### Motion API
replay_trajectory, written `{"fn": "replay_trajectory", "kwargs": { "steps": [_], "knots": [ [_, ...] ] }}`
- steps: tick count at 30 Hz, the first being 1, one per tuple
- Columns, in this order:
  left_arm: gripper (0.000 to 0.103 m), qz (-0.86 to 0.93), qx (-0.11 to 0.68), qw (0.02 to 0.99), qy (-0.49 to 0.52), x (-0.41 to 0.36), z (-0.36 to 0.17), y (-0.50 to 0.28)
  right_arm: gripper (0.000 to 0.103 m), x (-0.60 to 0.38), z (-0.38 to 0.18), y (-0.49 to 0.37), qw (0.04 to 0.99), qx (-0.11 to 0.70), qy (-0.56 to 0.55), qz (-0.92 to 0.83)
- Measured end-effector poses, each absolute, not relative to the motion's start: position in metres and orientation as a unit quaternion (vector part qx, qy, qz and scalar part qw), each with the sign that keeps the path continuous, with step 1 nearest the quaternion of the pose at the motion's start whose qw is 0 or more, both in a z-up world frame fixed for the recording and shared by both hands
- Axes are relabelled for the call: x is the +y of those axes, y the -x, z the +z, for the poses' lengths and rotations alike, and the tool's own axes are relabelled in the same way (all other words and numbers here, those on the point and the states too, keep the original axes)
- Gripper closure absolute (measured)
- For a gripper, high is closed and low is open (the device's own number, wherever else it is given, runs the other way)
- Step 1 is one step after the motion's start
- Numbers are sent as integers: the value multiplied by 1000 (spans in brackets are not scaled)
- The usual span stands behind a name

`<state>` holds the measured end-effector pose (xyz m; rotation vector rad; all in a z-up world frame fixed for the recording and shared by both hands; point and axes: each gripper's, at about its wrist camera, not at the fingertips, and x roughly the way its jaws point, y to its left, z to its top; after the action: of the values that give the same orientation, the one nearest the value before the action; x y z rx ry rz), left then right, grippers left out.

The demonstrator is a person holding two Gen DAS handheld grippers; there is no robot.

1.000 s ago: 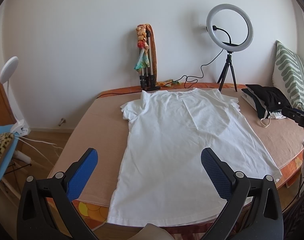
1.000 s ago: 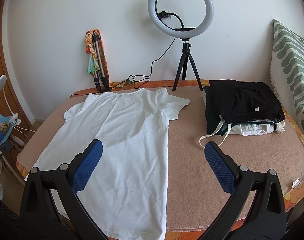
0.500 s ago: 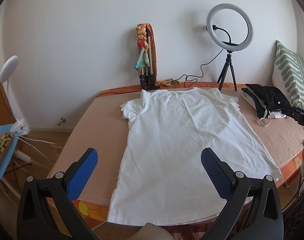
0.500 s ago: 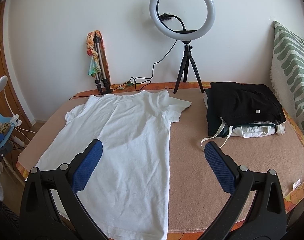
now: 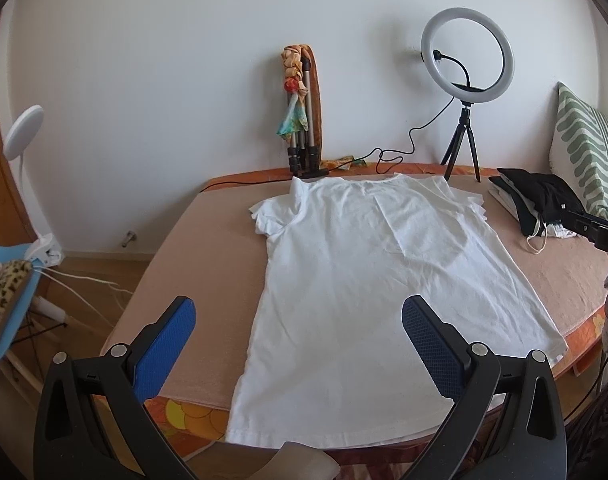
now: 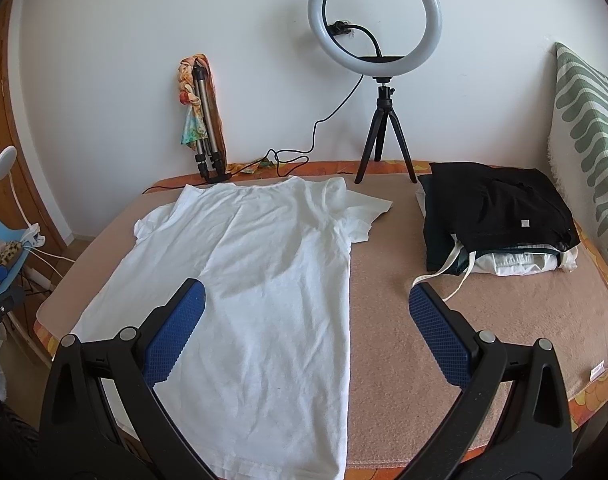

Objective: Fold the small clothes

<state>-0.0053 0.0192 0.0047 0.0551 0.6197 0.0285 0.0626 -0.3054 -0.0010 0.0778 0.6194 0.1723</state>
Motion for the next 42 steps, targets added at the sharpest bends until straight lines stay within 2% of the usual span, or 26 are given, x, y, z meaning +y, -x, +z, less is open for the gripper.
{"fn": "replay_trajectory", "kwargs": {
  "steps": [10, 14, 16, 18, 21, 24, 28, 36, 42],
  "knots": [
    [0, 1, 328, 945, 1, 48, -5, 9, 0, -279, 11, -71, 951, 294, -29, 94],
    [0, -20, 348, 935, 67, 74, -23, 11, 0, -256, 24, -78, 951, 288, -27, 106],
    [5, -15, 354, 932, 73, 83, -34, 14, 0, -244, 32, -84, 950, 283, -40, 126],
    [20, -4, 369, 927, 58, 87, -44, 14, 0, -230, 41, -93, 947, 279, -52, 150],
    [35, -11, 390, 918, 68, 94, -57, 16, 0, -202, 51, -111, 936, 288, -62, 194],
    [44, -30, 411, 906, 94, 99, -67, 14, 0, -165, 55, -133, 919, 315, -28, 236],
    [45, -44, 430, 896, 100, 100, -77, 12, 0, -121, 52, -158, 898, 344, -5, 274],
    [50, -18, 444, 890, 101, 115, -89, 3, 0, -58, 36, -218, 839, 426, -86, 326],
    [50, -14, 458, 881, 118, 125, -101, -3, 2, -10, 25, -262, 831, 454, -59, 316]
  ]
}}
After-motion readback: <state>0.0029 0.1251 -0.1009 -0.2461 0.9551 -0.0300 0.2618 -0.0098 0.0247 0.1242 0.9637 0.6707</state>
